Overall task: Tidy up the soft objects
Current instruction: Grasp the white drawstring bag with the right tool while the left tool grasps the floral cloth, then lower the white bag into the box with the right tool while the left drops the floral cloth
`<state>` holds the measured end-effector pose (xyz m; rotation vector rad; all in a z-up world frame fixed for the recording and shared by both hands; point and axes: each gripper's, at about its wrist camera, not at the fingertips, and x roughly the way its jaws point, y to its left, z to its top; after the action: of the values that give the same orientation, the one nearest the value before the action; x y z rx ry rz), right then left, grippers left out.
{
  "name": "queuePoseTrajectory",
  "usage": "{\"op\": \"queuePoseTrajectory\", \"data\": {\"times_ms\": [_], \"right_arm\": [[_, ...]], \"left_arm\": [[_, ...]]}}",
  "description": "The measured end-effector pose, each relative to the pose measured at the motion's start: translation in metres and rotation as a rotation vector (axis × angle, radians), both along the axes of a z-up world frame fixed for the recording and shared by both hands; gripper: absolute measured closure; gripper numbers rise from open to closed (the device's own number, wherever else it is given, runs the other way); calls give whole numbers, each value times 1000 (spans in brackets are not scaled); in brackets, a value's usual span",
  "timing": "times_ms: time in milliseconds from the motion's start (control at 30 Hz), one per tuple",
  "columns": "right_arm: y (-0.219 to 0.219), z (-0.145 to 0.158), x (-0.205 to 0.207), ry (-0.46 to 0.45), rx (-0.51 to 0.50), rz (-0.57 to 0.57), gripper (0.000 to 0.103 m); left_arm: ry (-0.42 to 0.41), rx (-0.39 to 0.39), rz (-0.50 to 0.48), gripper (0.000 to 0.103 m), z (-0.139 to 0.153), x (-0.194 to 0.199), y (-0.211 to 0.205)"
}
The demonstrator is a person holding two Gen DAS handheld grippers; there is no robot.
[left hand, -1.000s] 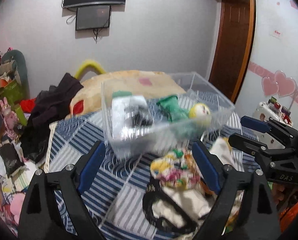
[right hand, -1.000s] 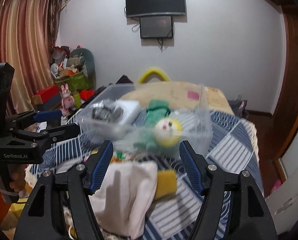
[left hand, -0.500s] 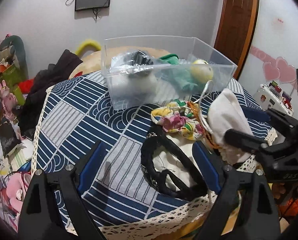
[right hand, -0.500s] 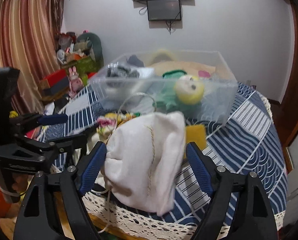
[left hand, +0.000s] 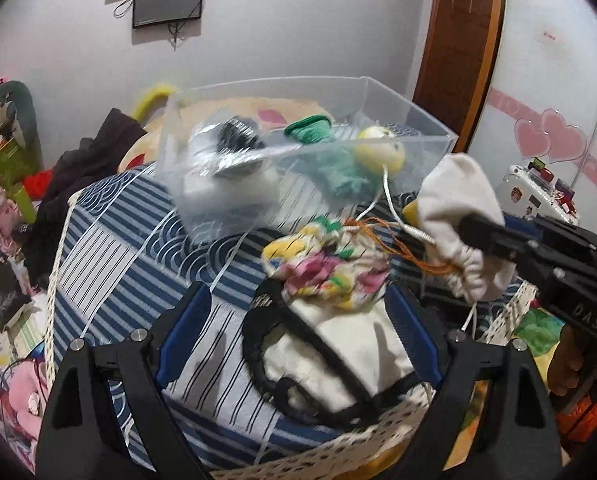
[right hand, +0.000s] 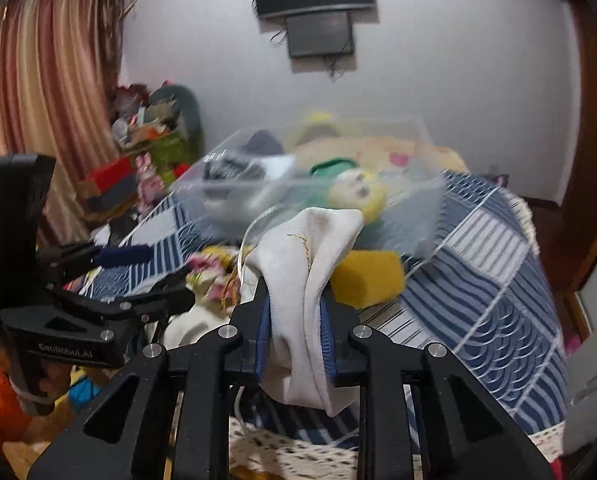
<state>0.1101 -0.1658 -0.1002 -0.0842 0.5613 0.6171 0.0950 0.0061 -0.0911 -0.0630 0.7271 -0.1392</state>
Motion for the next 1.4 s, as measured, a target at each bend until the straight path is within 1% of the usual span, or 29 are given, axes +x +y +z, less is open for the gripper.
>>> {"op": "queuePoseTrajectory", "data": {"times_ms": [167, 333, 400, 467, 500, 533, 567, 600, 667, 767, 900, 1033, 1167, 1233, 1333, 1400], "right_arm": [[-20, 19, 3, -49, 38, -65, 84], [-36, 25, 11, -53, 66, -117, 84], [-40, 24, 13, -46, 73, -124, 84], [-41, 23, 13, -47, 72, -130, 84], [-41, 23, 15, -45, 71, -130, 84], [-41, 23, 16, -43, 72, -128, 84], [-40, 23, 17, -41, 73, -127, 84], [-40, 23, 16, -40, 74, -125, 84], [-39, 24, 15, -39, 77, -119, 84], [-36, 24, 14, -42, 78, -110, 84], [-32, 30, 13, -56, 79, -98, 84], [-31, 38, 14, -83, 88, -96, 84], [-28, 50, 18, -115, 101, -95, 84], [-26, 58, 21, -138, 106, -97, 84], [-22, 68, 26, -165, 117, -94, 84], [-19, 74, 31, -177, 123, -94, 84]], "left_arm": [[3, 1, -37, 10, 2, 20, -13], [46, 28, -50, 10, -8, 46, -26], [61, 34, -48, 14, -12, 53, -27], [61, 16, -49, 34, -15, 56, -25], [69, -3, -51, 37, -17, 58, -22], [78, -21, -56, 42, -18, 59, -20], [84, -34, -57, 53, -19, 60, -17], [81, -41, -52, 58, -19, 59, -15], [71, -49, -62, 74, -18, 57, -10], [49, -46, -73, 81, -13, 52, -8], [-4, -28, -75, 82, -1, 38, -8], [-72, -22, -83, 82, 20, 18, -10], [-135, -31, -80, 82, 43, 6, -9], [-169, -39, -72, 82, 56, 7, -8], [-196, -51, -62, 82, 69, 10, -5], [-206, -60, -57, 82, 78, 19, -1]]}}
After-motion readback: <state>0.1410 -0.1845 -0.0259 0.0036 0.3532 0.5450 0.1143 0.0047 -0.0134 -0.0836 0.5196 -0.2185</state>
